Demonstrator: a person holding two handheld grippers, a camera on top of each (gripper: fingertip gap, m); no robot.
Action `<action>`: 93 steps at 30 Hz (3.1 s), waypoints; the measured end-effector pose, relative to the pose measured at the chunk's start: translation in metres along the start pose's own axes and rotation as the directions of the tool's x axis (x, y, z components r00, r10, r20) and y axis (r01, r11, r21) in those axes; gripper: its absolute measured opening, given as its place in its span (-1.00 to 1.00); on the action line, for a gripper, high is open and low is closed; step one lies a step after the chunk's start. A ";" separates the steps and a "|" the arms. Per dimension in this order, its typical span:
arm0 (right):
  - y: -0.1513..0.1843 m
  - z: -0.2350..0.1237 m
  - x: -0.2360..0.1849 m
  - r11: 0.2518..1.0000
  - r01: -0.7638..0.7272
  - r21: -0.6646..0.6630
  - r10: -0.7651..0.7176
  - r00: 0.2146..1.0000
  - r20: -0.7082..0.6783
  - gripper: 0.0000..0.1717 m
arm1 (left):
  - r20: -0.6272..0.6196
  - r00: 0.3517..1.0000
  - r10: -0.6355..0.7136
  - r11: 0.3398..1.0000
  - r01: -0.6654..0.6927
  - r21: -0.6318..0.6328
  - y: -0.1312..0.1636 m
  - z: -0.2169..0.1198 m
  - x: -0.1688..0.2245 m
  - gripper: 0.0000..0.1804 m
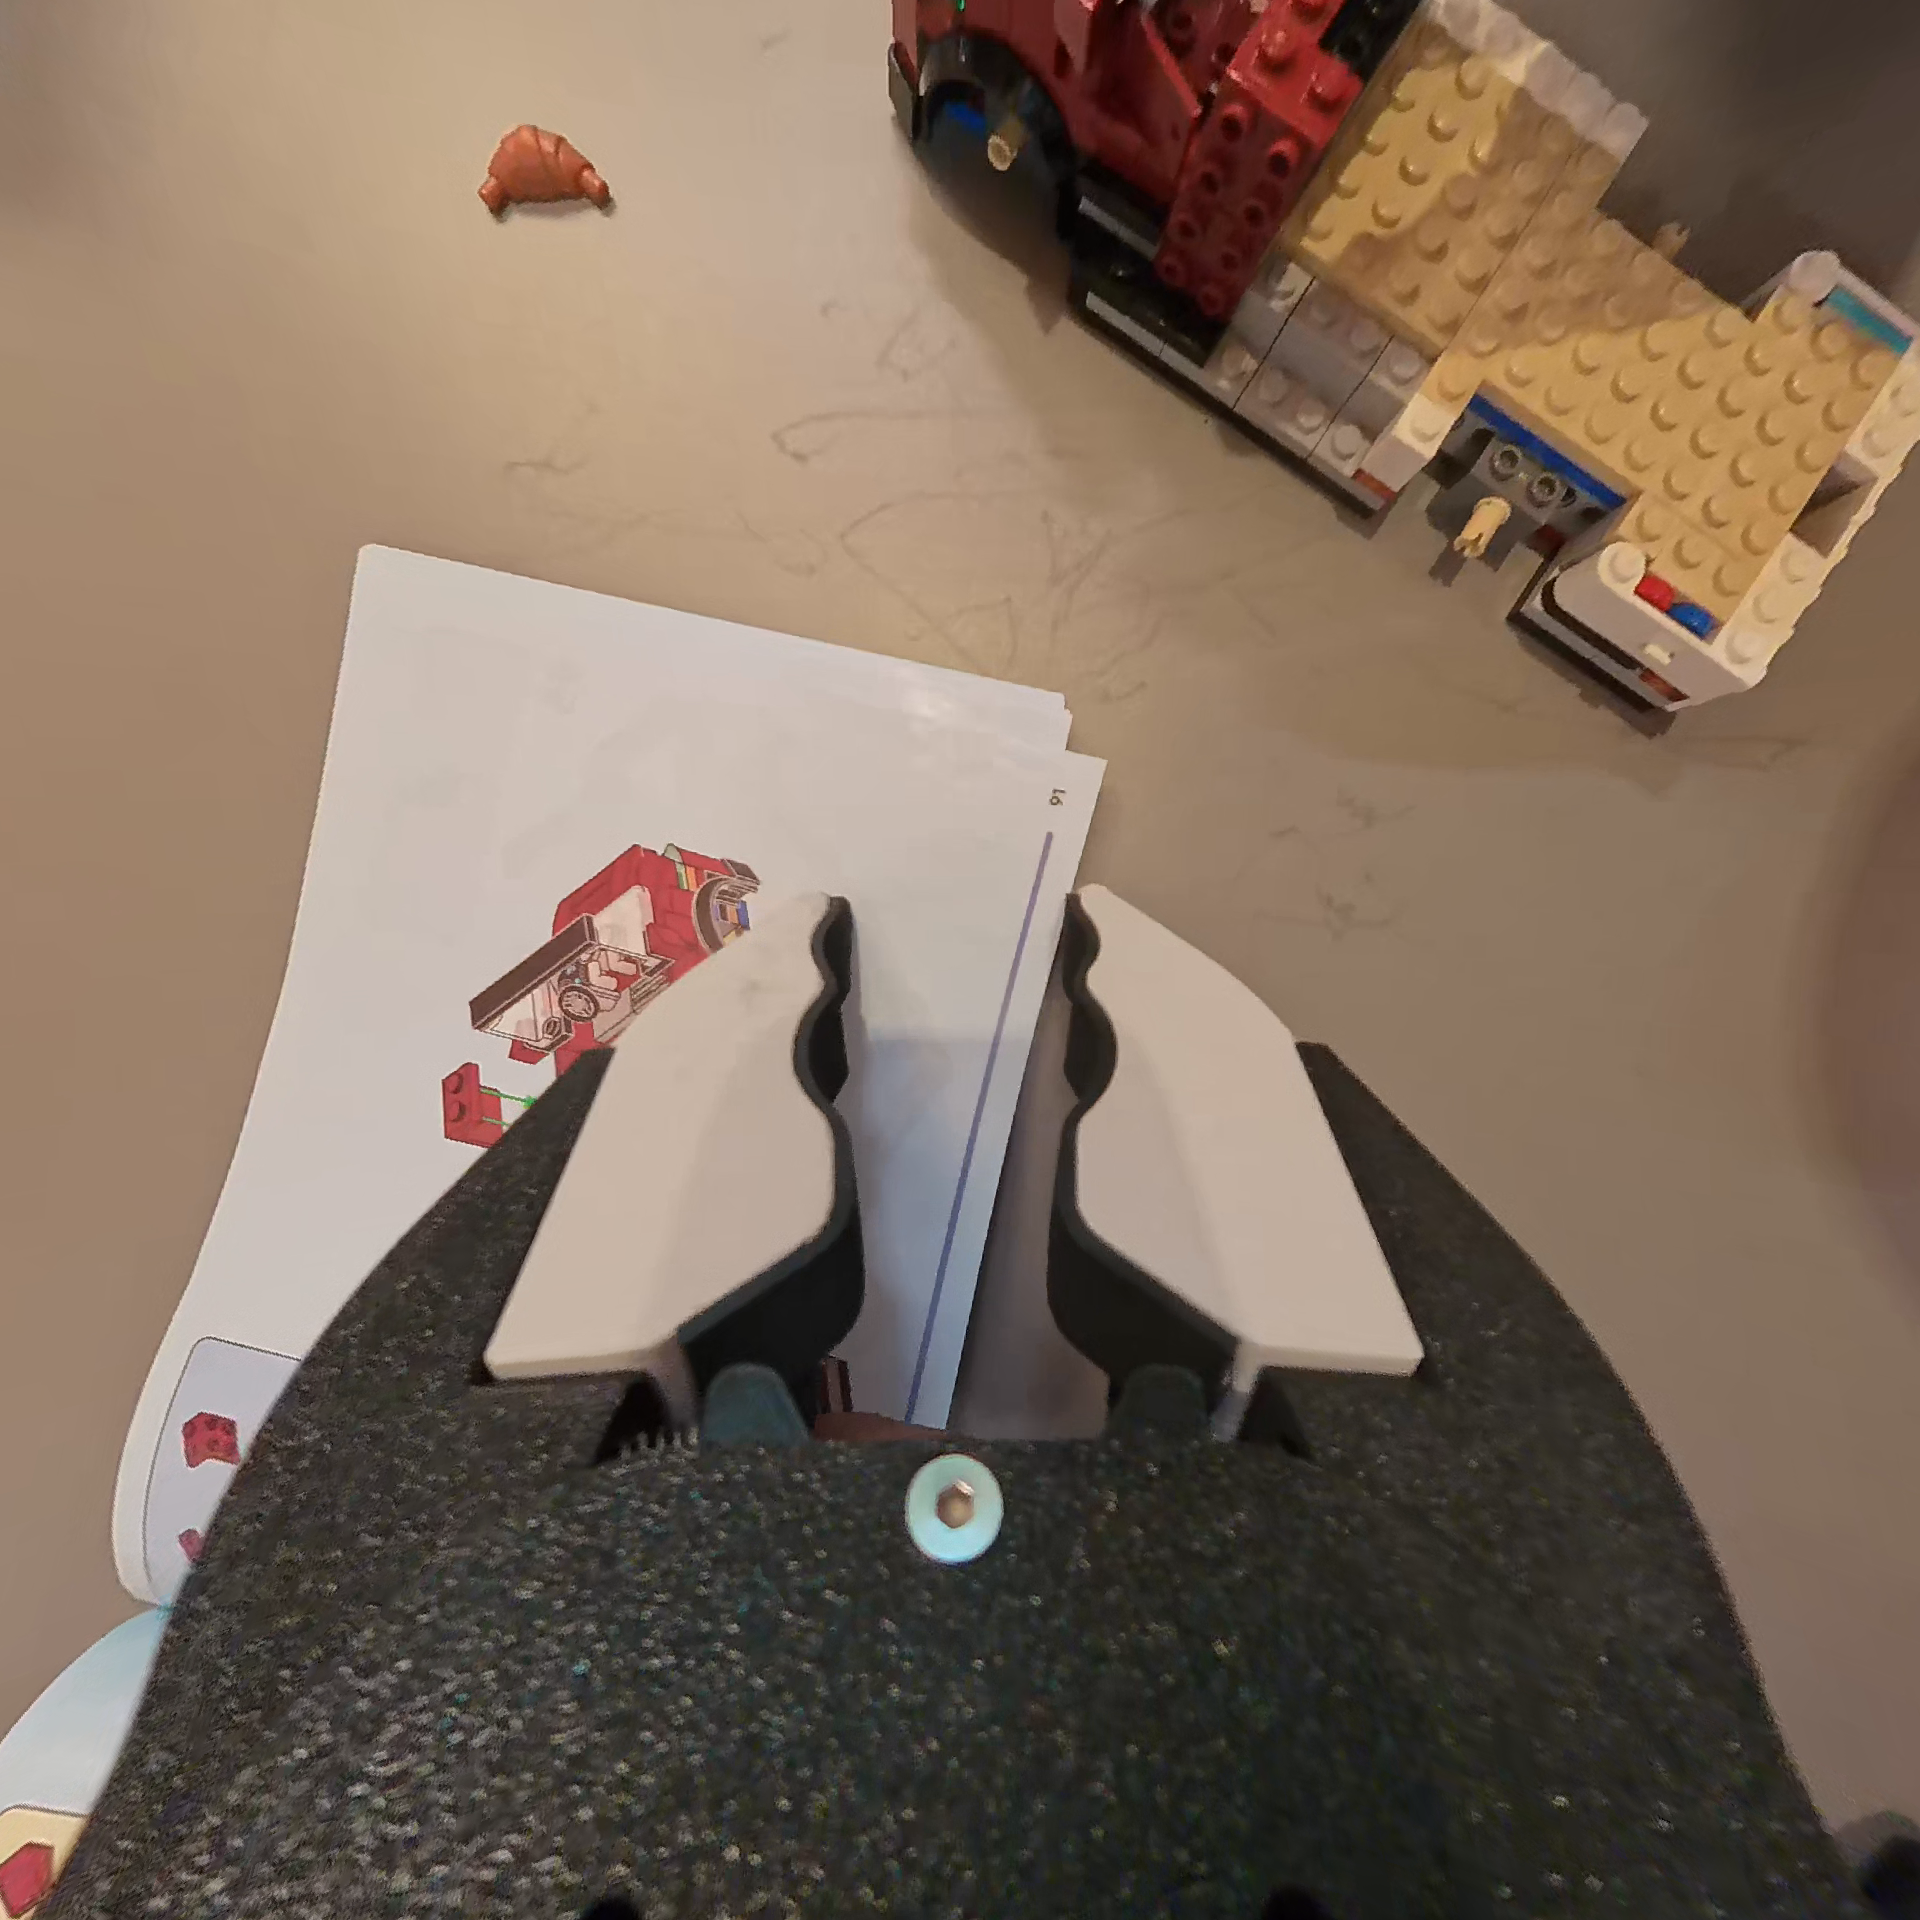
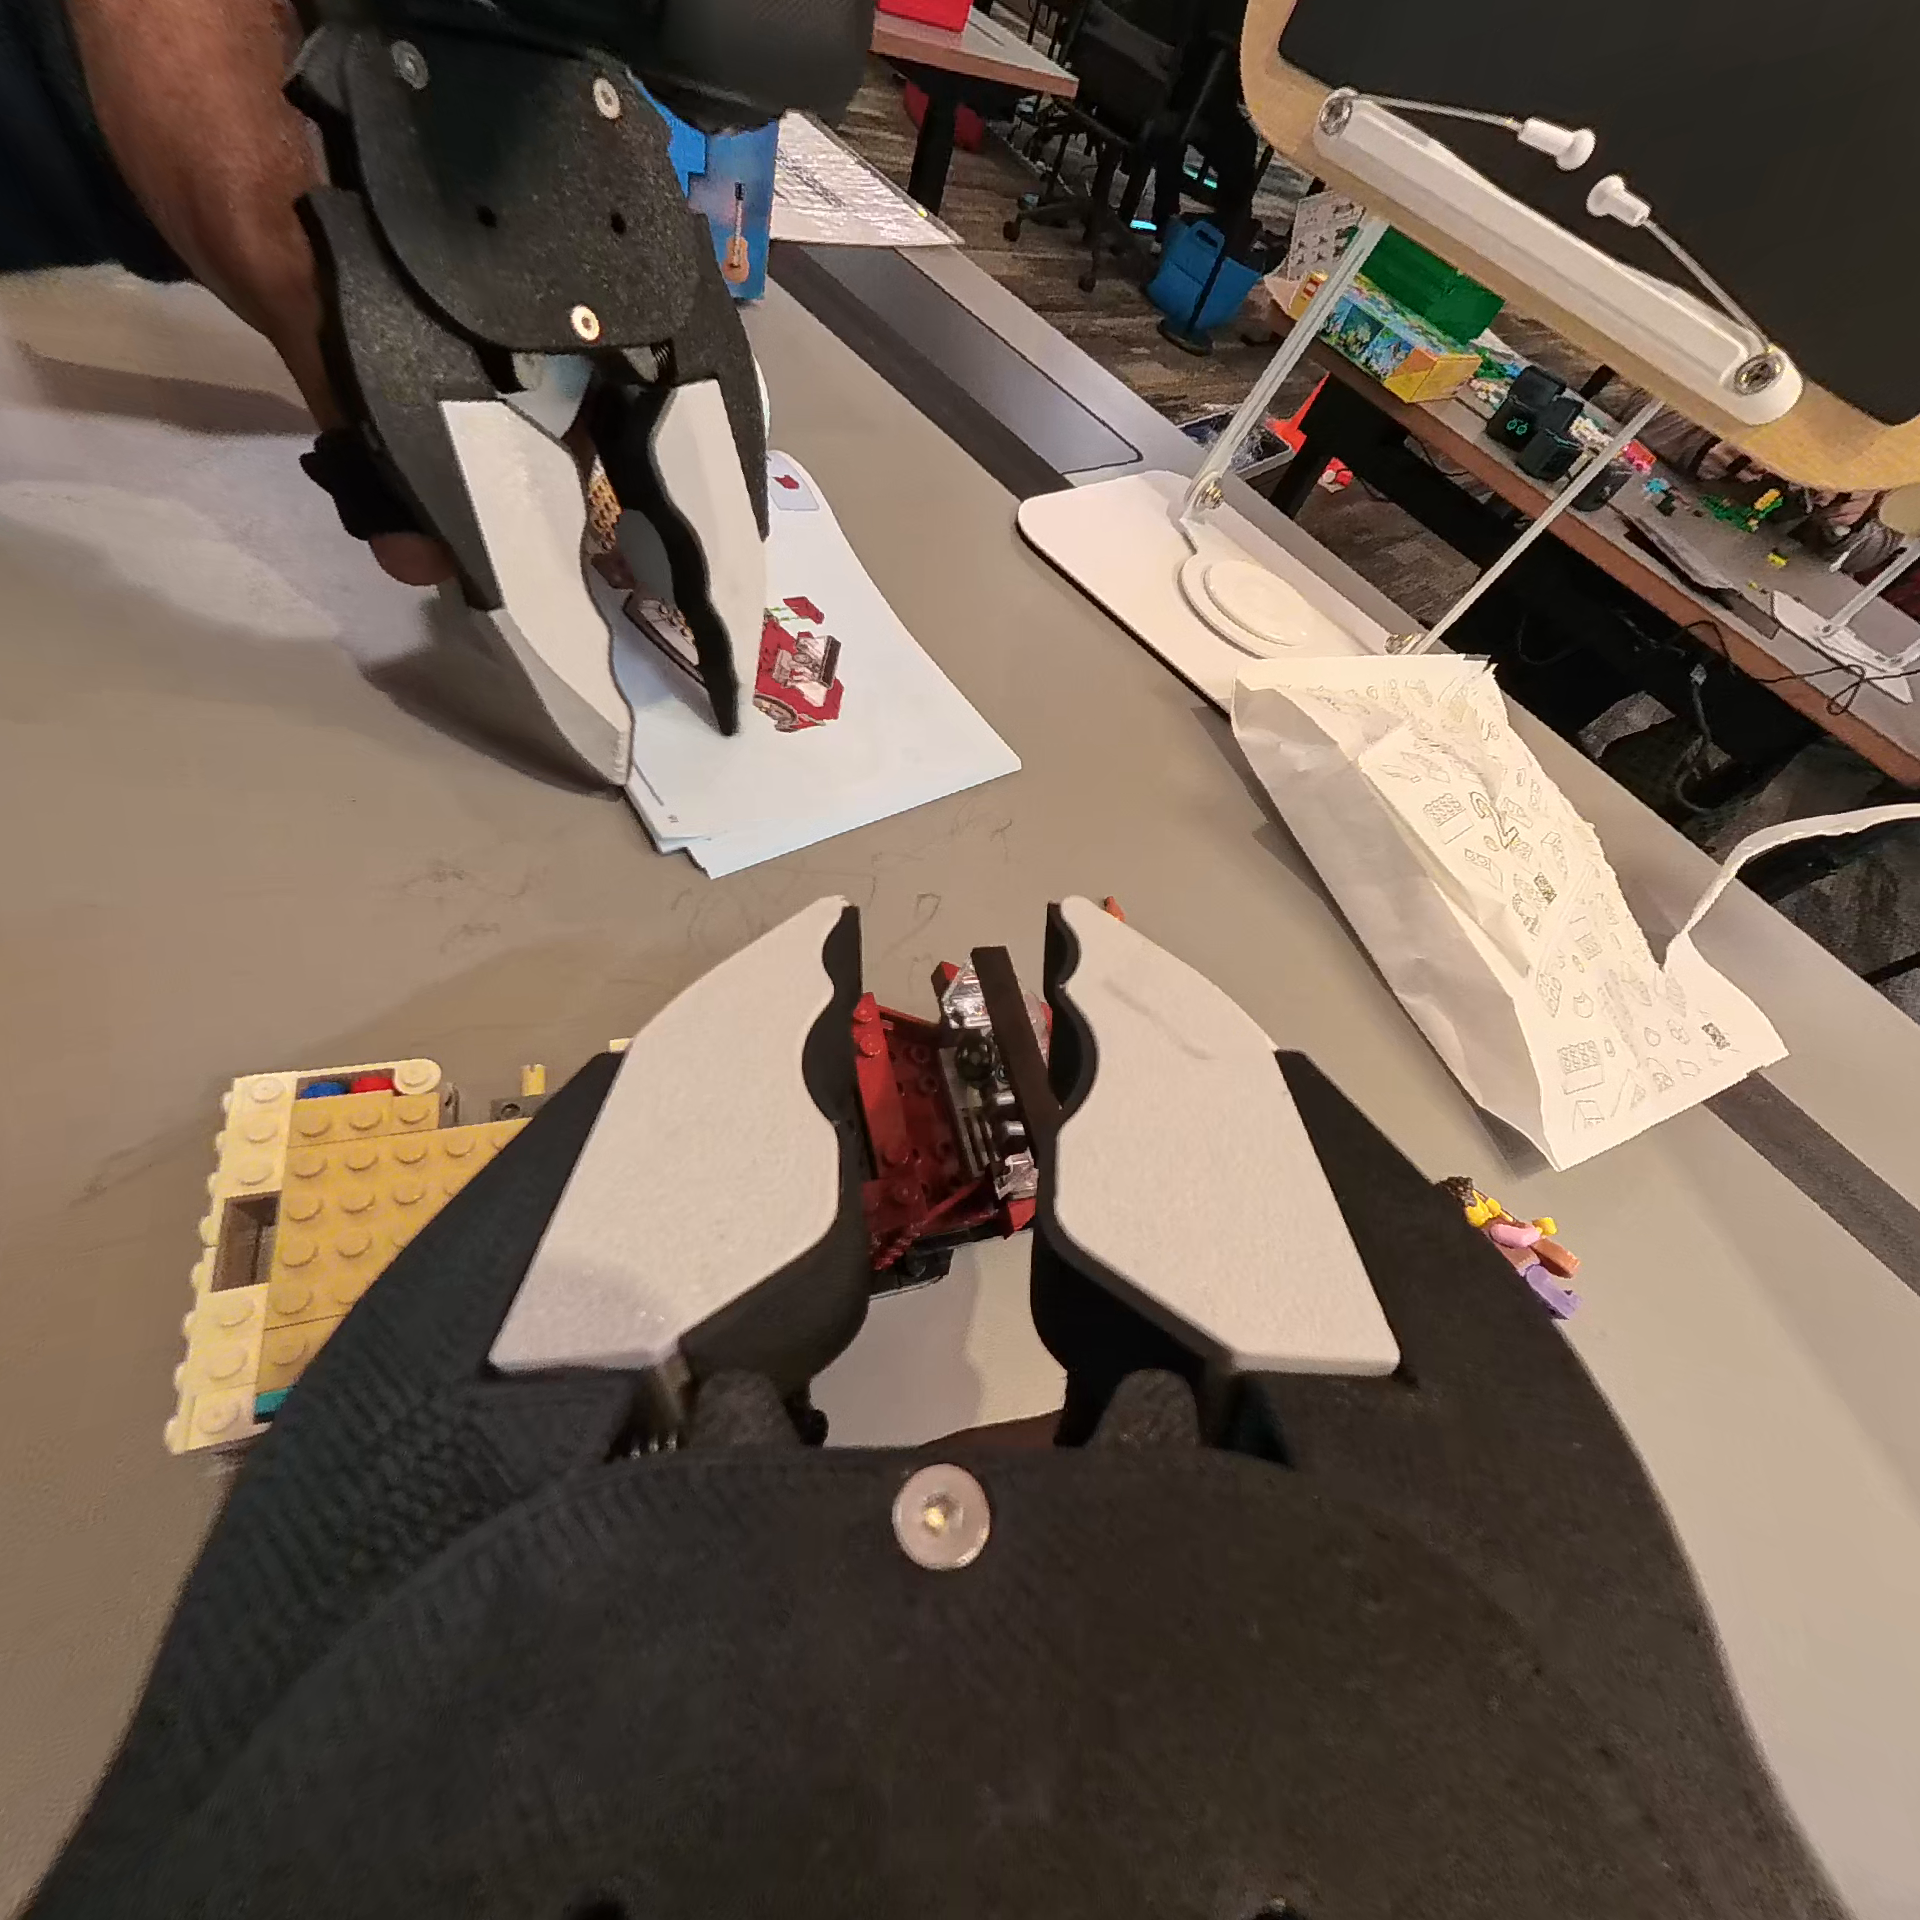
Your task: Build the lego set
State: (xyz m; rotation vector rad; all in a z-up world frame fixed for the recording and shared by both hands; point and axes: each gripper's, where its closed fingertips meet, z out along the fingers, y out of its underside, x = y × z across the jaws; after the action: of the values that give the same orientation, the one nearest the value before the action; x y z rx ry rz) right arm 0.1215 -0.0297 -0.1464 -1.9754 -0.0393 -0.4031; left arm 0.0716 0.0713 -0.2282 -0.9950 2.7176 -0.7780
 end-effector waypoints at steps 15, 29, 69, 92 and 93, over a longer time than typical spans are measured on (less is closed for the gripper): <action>-0.002 -0.001 0.000 1.000 0.006 0.007 -0.006 1.000 -0.005 -0.61 | -0.012 1.000 -0.028 0.999 0.029 0.020 -0.003 -0.002 -0.001 -0.71; -0.003 -0.002 -0.001 1.000 0.012 0.009 -0.012 1.000 -0.007 -0.61 | 0.001 1.000 -0.028 0.999 0.028 0.044 -0.008 -0.003 0.002 -0.67; 0.000 0.000 -0.004 1.000 0.030 -0.001 -0.030 1.000 -0.004 -0.62 | 0.012 0.999 0.035 0.999 -0.034 -0.003 0.002 -0.001 0.003 -0.64; -0.001 0.000 -0.004 0.999 0.037 -0.001 -0.037 0.999 -0.006 -0.62 | 0.051 0.995 0.089 0.995 -0.086 -0.042 0.006 -0.001 0.001 -0.68; -0.001 0.000 -0.005 0.999 0.036 -0.001 -0.036 0.999 -0.004 -0.62 | 0.045 0.995 0.086 0.996 -0.085 -0.040 0.006 -0.002 0.002 -0.69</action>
State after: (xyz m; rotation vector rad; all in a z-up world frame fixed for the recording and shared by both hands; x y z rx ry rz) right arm 0.1169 -0.0291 -0.1470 -1.9775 -0.0722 -0.4311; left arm 0.0667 0.0745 -0.2295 -0.8862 2.7238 -0.6824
